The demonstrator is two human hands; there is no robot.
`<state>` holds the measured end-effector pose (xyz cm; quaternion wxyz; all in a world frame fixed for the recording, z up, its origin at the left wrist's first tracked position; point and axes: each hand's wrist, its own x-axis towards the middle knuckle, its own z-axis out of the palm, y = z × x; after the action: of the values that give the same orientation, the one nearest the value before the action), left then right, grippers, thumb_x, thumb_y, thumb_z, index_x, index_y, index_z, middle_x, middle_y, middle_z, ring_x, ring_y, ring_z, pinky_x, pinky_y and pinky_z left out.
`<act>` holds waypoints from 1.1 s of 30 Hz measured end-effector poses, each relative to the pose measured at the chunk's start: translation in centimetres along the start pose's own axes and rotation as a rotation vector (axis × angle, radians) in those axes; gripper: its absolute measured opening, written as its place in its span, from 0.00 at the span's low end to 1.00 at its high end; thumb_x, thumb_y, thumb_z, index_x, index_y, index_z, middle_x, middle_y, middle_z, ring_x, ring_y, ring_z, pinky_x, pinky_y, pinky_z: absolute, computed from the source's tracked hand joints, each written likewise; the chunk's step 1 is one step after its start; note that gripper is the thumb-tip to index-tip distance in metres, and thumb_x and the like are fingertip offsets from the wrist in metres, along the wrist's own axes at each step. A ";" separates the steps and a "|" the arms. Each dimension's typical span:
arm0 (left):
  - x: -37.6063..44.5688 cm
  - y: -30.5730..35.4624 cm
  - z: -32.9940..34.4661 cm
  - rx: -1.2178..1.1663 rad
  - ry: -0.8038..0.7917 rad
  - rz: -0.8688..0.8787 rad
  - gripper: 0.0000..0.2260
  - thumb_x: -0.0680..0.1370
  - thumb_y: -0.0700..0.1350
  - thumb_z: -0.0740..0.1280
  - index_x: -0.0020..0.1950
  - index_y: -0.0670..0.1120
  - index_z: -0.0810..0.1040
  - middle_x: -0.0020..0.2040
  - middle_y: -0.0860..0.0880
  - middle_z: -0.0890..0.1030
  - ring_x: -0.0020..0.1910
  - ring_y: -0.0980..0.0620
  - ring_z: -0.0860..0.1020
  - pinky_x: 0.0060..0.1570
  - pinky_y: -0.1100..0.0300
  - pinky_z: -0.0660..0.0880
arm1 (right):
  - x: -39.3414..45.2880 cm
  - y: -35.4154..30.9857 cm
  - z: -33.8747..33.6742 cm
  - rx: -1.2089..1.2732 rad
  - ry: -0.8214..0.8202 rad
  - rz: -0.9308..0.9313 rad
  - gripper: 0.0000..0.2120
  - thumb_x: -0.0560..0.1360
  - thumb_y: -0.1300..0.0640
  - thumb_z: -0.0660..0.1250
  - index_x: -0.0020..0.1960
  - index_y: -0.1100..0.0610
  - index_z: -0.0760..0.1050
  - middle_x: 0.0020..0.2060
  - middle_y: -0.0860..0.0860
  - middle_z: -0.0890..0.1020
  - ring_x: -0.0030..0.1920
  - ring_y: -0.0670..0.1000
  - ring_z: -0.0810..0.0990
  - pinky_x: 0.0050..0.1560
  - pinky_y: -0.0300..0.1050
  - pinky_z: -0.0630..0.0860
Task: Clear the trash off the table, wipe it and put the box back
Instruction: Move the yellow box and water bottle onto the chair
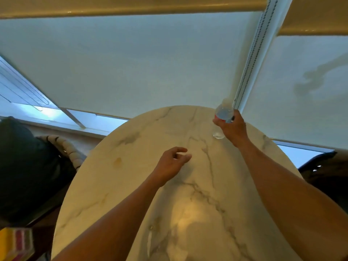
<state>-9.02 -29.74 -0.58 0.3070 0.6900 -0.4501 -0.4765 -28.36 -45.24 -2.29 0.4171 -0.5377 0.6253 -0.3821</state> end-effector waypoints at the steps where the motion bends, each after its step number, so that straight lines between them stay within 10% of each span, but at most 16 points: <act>1: -0.3 -0.1 -0.2 0.007 0.006 0.008 0.16 0.76 0.53 0.68 0.62 0.50 0.76 0.47 0.50 0.81 0.47 0.53 0.80 0.51 0.58 0.76 | -0.7 -0.1 0.2 0.010 -0.013 0.005 0.26 0.66 0.45 0.76 0.59 0.51 0.73 0.51 0.48 0.80 0.50 0.50 0.79 0.52 0.47 0.76; 11: -6.7 -4.5 -3.3 0.130 0.068 0.062 0.33 0.67 0.53 0.77 0.69 0.56 0.67 0.57 0.54 0.75 0.55 0.55 0.75 0.56 0.56 0.77 | -16.1 -0.9 7.6 0.080 -0.341 0.089 0.25 0.64 0.38 0.74 0.55 0.49 0.75 0.48 0.48 0.83 0.47 0.50 0.82 0.52 0.54 0.81; 33: -44.6 -28.2 -20.3 -0.464 0.431 -0.116 0.28 0.68 0.34 0.75 0.64 0.49 0.71 0.52 0.51 0.81 0.46 0.62 0.82 0.40 0.69 0.76 | -57.9 -6.2 28.2 -0.035 -0.939 0.141 0.22 0.70 0.45 0.73 0.60 0.51 0.74 0.50 0.52 0.83 0.47 0.48 0.84 0.49 0.47 0.82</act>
<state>12.94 22.31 -0.35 0.5169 0.7110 -0.2140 -0.4260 4.39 10.56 -0.33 0.6703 -0.6155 0.4106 -0.0578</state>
